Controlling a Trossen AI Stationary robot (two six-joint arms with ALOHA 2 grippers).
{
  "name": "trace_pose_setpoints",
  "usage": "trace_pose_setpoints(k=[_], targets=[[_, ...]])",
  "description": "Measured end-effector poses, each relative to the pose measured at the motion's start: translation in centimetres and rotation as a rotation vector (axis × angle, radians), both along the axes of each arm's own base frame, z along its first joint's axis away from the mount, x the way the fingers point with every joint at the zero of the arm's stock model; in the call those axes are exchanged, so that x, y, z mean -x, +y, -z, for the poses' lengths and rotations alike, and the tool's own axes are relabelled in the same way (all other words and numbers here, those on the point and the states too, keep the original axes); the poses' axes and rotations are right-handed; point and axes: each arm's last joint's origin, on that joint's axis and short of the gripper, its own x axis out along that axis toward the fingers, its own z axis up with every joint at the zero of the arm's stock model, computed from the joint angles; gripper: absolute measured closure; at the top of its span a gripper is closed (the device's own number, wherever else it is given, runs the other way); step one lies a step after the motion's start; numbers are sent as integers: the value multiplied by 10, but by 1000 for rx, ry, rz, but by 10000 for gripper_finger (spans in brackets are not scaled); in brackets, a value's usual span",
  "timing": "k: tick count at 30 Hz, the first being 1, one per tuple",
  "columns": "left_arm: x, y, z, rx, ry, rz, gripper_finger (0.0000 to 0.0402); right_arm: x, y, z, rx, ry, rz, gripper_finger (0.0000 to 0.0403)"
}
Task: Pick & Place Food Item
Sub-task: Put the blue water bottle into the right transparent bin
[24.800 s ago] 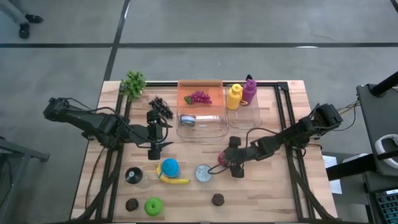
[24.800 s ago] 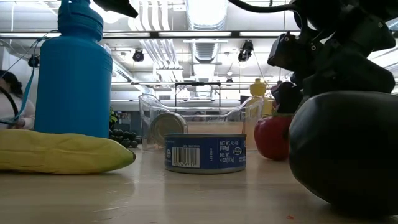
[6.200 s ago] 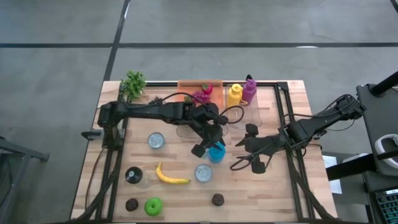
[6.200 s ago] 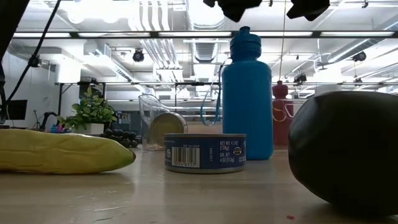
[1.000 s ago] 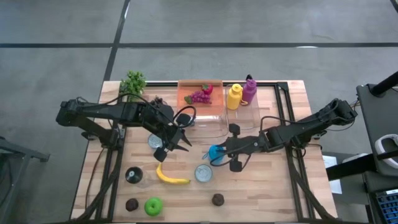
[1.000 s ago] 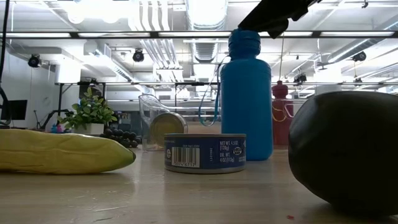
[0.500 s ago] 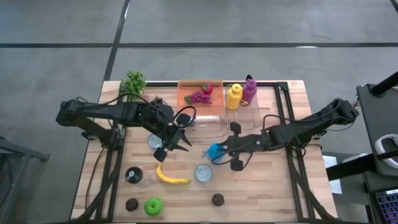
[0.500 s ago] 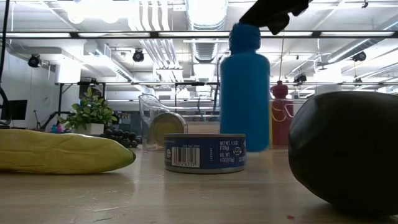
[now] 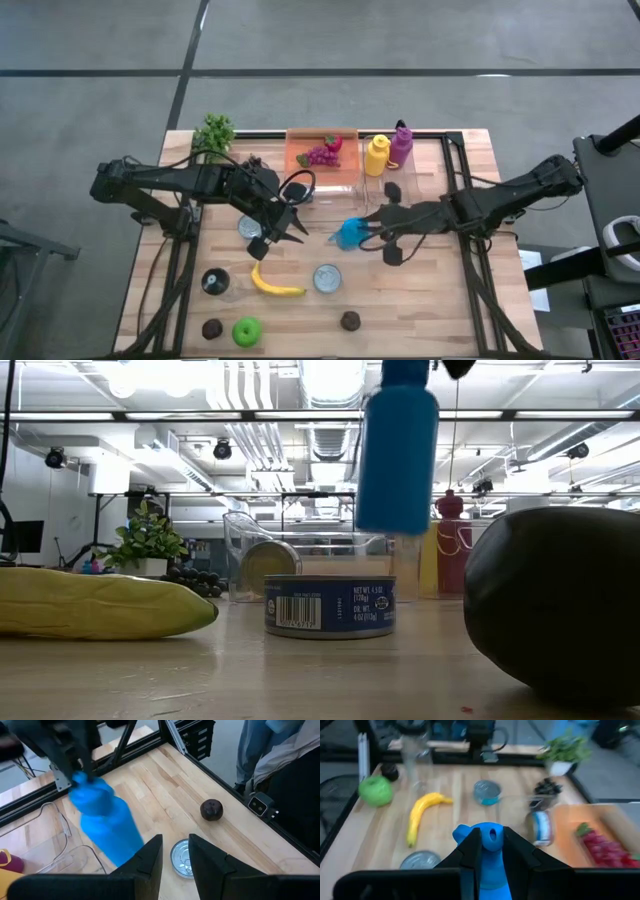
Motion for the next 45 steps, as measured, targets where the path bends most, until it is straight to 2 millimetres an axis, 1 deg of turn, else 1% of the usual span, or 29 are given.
trace_pose_setpoints(k=[4,7,10,14,20,24,30,36,41,45], targets=[[0,0,0,0,0,0,305,16,-7,-18,14,4,57,353],[0,0,0,0,1,0,305,29,-13,-35,36,-2,141,353],[0,0,0,0,0,0,305,40,-20,-47,63,2,241,353],[0,0,0,0,0,0,305,55,-27,-59,65,-16,348,353],[0,0,0,0,0,0,305,74,-40,-64,40,-39,490,353],[0,0,0,0,0,0,305,86,-52,-61,22,-42,612,353],[0,0,0,0,0,0,305,94,-74,-49,17,-25,769,353],[0,0,0,1,0,0,305,95,-94,-27,-11,13,901,353],[0,0,0,1,0,-1,305,94,-108,-8,-40,63,956,353],[0,0,0,3,1,-2,305,93,-117,2,-60,77,986,353]])
